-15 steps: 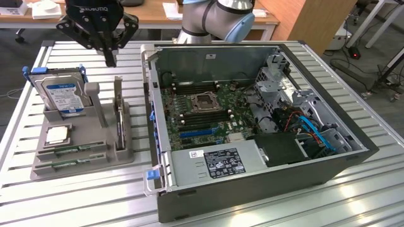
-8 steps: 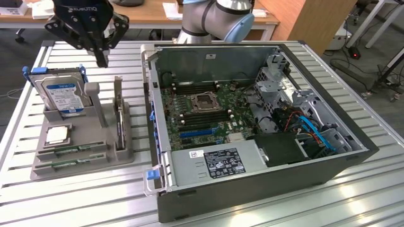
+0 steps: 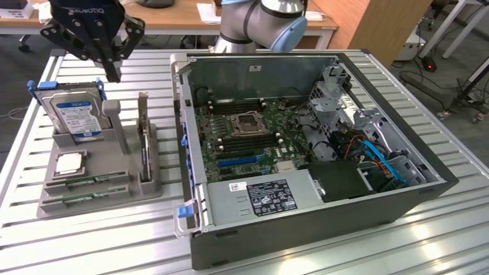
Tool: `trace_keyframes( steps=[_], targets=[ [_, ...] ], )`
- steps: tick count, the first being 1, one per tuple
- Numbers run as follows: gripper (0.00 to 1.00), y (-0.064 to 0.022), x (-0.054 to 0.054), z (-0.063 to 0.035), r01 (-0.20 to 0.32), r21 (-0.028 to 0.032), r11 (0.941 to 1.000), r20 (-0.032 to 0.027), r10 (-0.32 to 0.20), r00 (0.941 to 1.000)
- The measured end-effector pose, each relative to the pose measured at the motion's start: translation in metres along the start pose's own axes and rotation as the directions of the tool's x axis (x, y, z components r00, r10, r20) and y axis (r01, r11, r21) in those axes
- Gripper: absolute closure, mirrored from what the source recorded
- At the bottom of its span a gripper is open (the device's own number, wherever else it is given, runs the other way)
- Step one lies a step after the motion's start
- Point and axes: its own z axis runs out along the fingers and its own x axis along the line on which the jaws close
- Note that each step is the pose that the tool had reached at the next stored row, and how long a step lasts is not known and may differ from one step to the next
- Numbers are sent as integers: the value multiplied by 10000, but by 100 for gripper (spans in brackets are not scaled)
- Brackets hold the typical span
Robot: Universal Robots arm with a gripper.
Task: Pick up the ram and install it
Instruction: 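Reach for the ram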
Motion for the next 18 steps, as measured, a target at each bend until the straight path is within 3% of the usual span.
trace_keyframes(
  steps=[18],
  targets=[
    [91, -25, 418, -17, 1, 0, 10000, 12, -1, 10000]
  ],
)
